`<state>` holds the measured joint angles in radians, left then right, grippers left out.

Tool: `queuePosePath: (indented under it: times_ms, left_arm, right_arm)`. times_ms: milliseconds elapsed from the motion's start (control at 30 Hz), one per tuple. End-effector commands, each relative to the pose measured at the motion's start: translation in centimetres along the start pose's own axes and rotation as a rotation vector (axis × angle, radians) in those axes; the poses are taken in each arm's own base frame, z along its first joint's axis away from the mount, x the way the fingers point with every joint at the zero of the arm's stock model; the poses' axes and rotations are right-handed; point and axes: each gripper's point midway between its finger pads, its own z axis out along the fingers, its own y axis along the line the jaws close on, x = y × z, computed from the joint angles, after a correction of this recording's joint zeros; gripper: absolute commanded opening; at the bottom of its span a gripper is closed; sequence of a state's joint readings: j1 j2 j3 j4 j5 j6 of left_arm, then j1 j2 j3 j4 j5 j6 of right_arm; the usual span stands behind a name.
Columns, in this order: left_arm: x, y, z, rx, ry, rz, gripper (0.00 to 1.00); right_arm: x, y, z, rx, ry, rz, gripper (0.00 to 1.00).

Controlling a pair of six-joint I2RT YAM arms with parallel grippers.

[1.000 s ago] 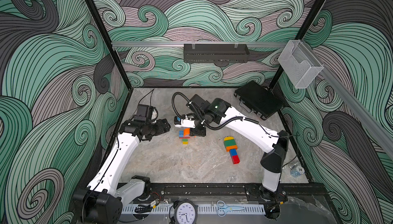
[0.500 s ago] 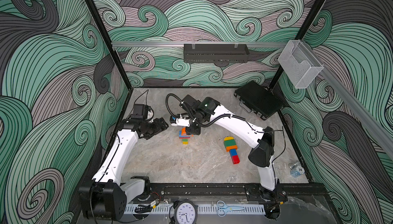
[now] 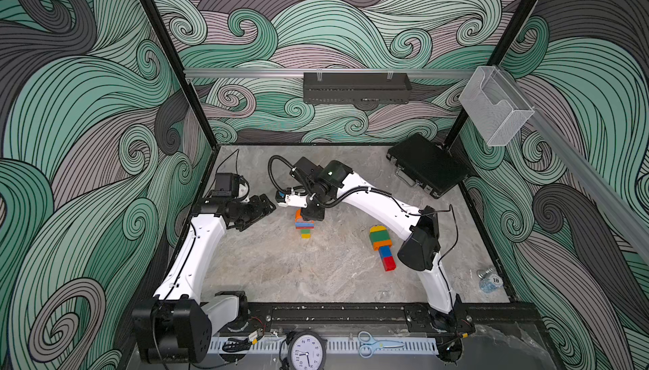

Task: Assemble an ice cream with lego
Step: Assemble the lego brick with the lego brick.

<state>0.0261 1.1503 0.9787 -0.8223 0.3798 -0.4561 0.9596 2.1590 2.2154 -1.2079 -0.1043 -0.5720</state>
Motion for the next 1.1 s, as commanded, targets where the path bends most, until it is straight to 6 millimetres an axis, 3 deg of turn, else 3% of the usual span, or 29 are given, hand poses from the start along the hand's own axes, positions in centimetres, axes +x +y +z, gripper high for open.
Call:
queuePosePath:
  times_ms: [0,1067]
  left_arm:
    - [-0.1,-0.1,-0.1,0.015,0.006,0.013,0.86]
    - [-0.1,0.3,0.0,0.021,0.028,0.015,0.86]
  right_arm:
    - [0.2,-0.3,0.1,-0.001,0.010,-0.006,0.00]
    - [0.6,-0.5,1.7,0.001,0.049,-0.032,0.00]
